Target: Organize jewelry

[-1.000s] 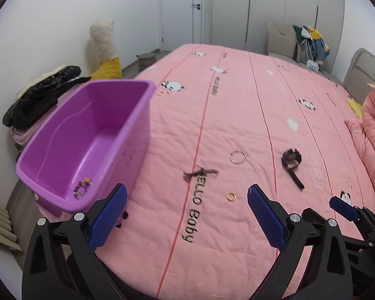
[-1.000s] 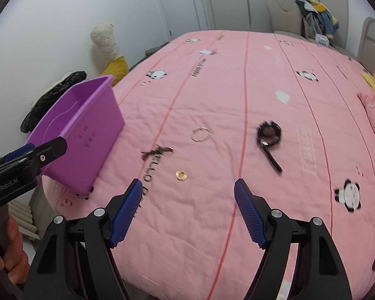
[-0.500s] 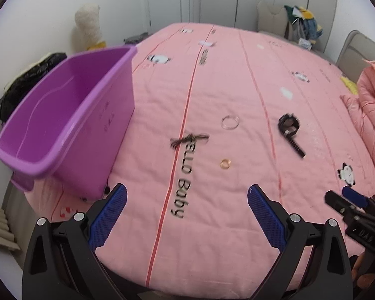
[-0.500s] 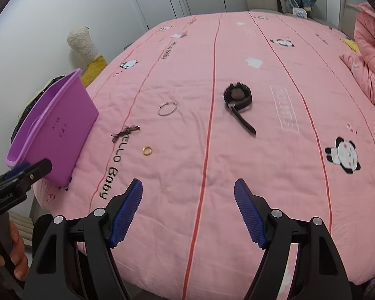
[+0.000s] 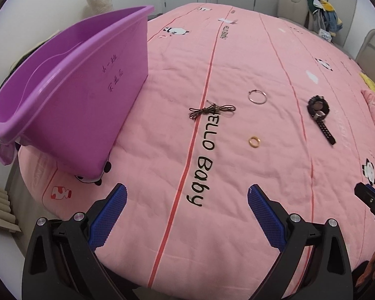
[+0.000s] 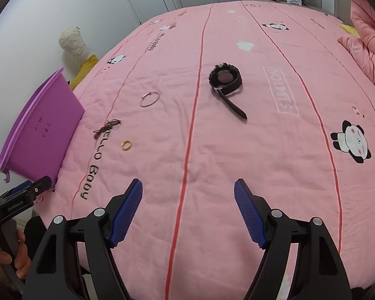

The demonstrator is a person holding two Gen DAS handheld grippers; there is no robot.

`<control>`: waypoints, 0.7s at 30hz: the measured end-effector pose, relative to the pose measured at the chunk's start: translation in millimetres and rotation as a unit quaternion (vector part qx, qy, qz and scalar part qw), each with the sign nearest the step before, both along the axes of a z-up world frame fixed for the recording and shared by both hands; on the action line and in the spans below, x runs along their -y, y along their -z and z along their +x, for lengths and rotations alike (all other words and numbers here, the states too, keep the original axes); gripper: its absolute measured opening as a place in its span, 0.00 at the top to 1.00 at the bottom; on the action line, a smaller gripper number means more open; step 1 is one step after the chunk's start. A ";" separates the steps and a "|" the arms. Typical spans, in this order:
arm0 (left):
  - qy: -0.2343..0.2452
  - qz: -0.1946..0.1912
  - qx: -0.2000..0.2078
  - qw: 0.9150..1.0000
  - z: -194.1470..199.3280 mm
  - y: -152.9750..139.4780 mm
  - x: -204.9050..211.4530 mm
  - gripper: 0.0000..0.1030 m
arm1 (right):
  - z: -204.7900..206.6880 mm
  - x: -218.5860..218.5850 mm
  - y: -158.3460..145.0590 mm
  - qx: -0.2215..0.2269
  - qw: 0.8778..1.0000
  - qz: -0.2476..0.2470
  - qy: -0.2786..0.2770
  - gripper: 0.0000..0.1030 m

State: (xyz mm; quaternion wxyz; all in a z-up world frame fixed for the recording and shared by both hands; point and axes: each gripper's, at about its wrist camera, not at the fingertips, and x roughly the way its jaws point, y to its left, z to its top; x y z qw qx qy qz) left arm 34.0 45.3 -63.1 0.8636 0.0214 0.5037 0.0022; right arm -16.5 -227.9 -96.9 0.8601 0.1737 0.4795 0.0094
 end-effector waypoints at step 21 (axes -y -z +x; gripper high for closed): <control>0.008 -0.019 0.001 1.000 73.3 52.1 13.5 0.07 | 66.3 35.3 43.9 0.004 1.000 -0.016 0.019 0.30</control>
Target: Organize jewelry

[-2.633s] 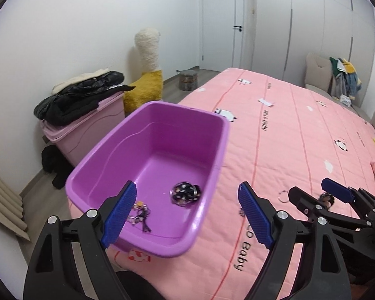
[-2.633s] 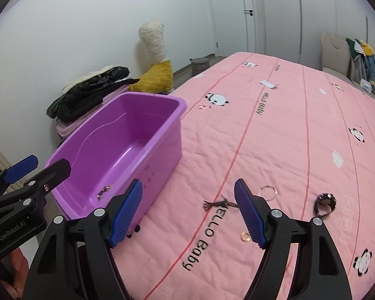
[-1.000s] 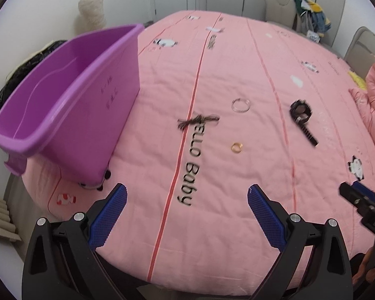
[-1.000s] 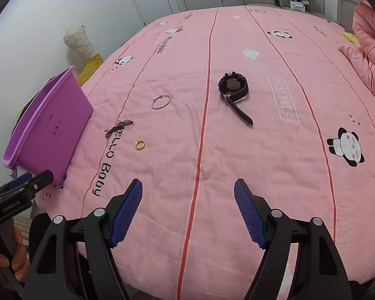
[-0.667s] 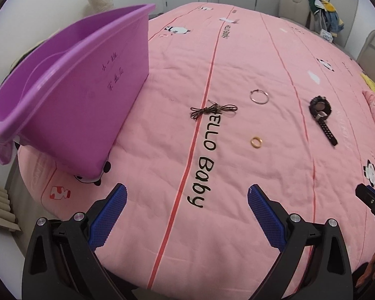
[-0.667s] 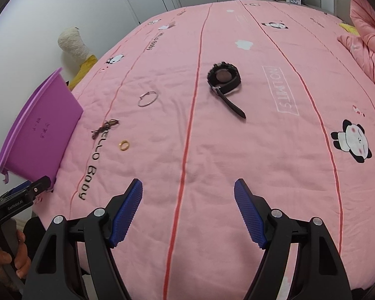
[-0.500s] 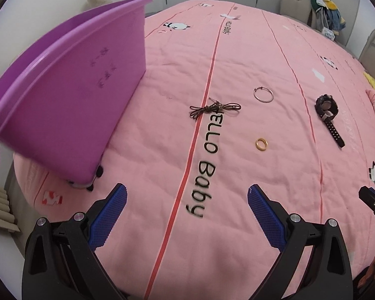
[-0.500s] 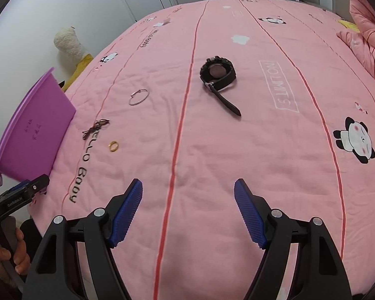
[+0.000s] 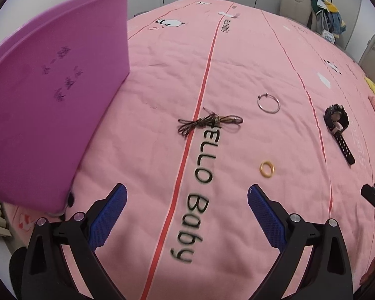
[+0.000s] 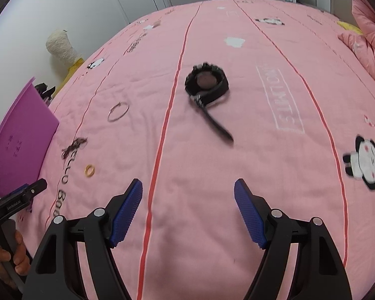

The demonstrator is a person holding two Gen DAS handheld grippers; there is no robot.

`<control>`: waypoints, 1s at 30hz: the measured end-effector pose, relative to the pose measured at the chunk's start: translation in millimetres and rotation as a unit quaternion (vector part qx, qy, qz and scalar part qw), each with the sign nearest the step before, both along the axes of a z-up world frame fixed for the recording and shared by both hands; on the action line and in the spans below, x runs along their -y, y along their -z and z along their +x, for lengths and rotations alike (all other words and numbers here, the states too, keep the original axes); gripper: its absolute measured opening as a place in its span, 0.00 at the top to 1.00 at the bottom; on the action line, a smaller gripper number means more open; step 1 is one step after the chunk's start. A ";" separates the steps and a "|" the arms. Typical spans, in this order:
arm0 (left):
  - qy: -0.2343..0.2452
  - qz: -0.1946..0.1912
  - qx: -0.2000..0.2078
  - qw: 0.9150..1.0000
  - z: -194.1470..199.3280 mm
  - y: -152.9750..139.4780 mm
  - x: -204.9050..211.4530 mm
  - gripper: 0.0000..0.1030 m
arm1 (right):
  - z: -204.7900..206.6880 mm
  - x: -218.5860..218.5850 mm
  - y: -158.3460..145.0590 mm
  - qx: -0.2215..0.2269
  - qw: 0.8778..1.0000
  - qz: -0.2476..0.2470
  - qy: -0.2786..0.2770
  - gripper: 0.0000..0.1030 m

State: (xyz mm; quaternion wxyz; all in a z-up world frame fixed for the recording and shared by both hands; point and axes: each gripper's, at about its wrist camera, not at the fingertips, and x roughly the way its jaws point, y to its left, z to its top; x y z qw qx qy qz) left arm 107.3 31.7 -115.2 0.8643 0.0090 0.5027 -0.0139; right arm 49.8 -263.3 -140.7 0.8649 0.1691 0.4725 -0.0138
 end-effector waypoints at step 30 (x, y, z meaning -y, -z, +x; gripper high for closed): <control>-0.078 -0.001 0.025 0.997 2.1 52.4 100.0 0.07 | 108.1 37.9 42.5 -0.002 1.000 -0.009 -0.028 0.30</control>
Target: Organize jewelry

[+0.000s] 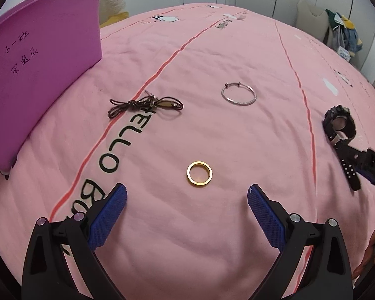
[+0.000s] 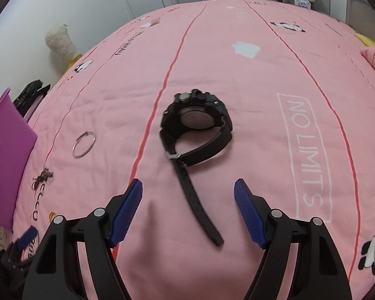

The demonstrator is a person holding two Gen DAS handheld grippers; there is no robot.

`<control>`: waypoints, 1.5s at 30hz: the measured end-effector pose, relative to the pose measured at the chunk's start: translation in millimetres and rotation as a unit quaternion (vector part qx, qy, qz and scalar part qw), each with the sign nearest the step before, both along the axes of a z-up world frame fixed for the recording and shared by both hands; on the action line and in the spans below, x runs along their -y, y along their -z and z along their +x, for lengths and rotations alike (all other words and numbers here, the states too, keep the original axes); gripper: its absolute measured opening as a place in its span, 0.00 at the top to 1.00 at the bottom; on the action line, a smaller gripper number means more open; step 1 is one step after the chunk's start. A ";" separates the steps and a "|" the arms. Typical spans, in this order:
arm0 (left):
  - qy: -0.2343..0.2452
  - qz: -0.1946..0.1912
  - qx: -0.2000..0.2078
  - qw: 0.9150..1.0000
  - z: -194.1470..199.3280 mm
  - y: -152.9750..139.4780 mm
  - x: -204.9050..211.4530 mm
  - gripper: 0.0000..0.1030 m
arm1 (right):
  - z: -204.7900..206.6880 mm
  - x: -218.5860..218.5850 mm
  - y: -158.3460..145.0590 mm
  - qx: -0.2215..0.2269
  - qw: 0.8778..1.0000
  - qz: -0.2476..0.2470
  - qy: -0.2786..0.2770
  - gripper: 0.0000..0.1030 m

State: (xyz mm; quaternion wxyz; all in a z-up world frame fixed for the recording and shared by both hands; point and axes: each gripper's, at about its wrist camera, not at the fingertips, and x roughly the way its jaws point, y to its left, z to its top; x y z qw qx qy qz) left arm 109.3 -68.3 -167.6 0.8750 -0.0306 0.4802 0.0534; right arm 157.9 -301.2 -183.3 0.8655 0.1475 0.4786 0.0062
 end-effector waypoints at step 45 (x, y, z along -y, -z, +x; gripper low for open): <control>0.007 0.002 0.033 0.999 8.7 9.0 14.4 0.80 | 42.1 -5.6 18.2 0.029 0.997 -0.070 0.020 0.40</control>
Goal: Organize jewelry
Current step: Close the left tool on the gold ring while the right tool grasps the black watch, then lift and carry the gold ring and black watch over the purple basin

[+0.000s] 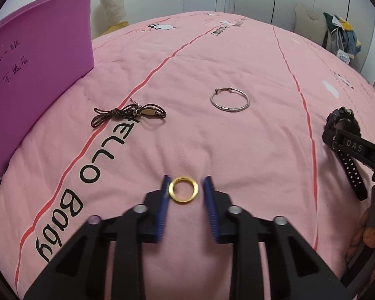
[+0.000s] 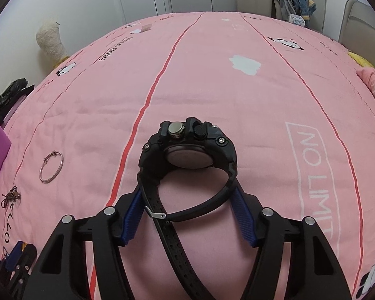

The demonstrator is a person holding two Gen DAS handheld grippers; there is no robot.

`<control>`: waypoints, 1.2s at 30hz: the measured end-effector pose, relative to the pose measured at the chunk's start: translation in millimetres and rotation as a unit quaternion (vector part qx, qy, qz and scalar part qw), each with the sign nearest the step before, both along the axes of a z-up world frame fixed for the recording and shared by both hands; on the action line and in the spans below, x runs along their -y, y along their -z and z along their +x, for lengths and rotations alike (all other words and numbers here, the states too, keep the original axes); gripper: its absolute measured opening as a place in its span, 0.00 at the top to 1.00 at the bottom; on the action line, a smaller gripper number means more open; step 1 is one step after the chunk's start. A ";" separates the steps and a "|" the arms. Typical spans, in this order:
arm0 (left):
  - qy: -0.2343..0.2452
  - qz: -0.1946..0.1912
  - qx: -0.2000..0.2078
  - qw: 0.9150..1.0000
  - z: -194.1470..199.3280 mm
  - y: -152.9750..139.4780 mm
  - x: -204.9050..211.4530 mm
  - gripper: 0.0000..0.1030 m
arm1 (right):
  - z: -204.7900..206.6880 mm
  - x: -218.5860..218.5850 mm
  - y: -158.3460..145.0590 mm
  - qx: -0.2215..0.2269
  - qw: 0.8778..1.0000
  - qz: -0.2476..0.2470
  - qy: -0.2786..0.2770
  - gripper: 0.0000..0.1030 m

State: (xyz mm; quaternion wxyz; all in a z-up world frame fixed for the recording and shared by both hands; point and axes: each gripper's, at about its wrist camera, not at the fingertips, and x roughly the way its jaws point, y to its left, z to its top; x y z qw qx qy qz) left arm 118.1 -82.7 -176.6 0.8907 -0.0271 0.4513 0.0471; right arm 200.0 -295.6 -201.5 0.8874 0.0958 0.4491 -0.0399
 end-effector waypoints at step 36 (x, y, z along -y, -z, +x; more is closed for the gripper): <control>0.097 0.002 0.030 0.995 -70.7 -87.2 -46.6 0.80 | -155.2 -27.2 -94.1 0.041 0.999 0.034 0.003 0.40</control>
